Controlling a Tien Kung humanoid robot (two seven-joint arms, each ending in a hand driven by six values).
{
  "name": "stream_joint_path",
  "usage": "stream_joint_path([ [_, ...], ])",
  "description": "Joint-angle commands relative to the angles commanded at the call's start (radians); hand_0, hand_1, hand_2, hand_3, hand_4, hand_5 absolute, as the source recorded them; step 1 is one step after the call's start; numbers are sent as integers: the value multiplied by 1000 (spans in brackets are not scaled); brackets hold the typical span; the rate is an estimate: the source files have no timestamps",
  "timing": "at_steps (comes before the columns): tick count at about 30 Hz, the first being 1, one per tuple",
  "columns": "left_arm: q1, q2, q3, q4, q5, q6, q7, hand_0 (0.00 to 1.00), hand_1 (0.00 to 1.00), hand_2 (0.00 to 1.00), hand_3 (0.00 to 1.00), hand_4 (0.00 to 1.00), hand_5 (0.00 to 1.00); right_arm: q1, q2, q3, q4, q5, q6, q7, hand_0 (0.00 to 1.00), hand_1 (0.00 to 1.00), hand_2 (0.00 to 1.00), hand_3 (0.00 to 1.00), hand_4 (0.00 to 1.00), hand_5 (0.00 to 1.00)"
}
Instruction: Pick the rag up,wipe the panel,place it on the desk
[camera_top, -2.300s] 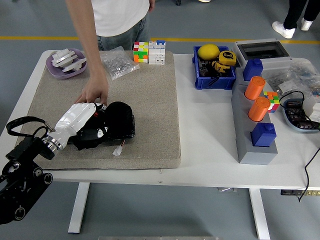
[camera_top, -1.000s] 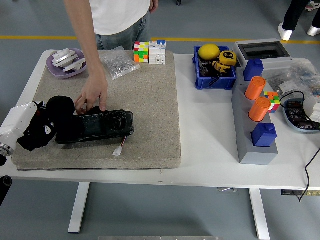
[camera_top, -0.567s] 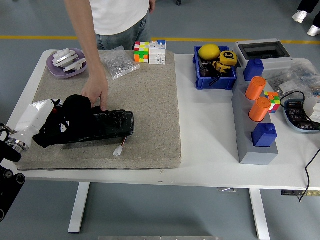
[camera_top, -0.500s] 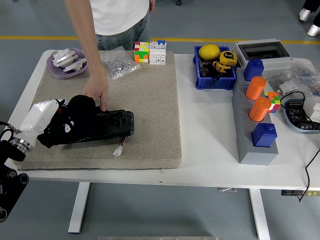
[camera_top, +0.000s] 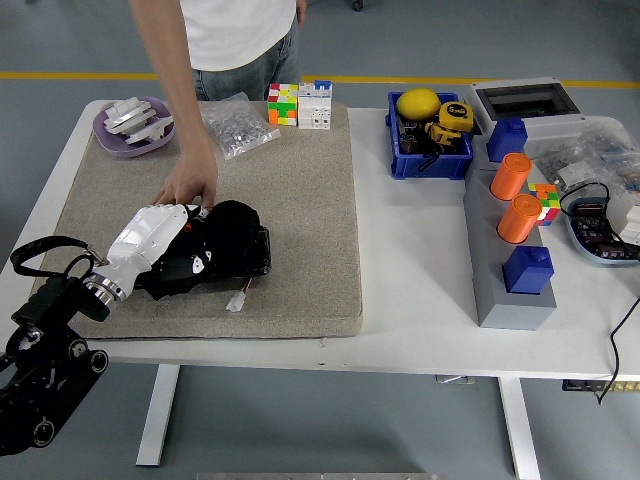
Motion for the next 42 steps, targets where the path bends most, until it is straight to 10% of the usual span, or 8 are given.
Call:
stream_joint_path([
  [19,-38,-13,131,-49,2,-6,26,278,204,453,444,335,2,2,-4,7,0,-9,0,0,754,659,669,611,998,477],
  [42,33,9,-46,11,9,-5,38,294,221,465,459,424,2,-5,-3,4,0,-11,0,-3,755,659,669,610,998,478],
])
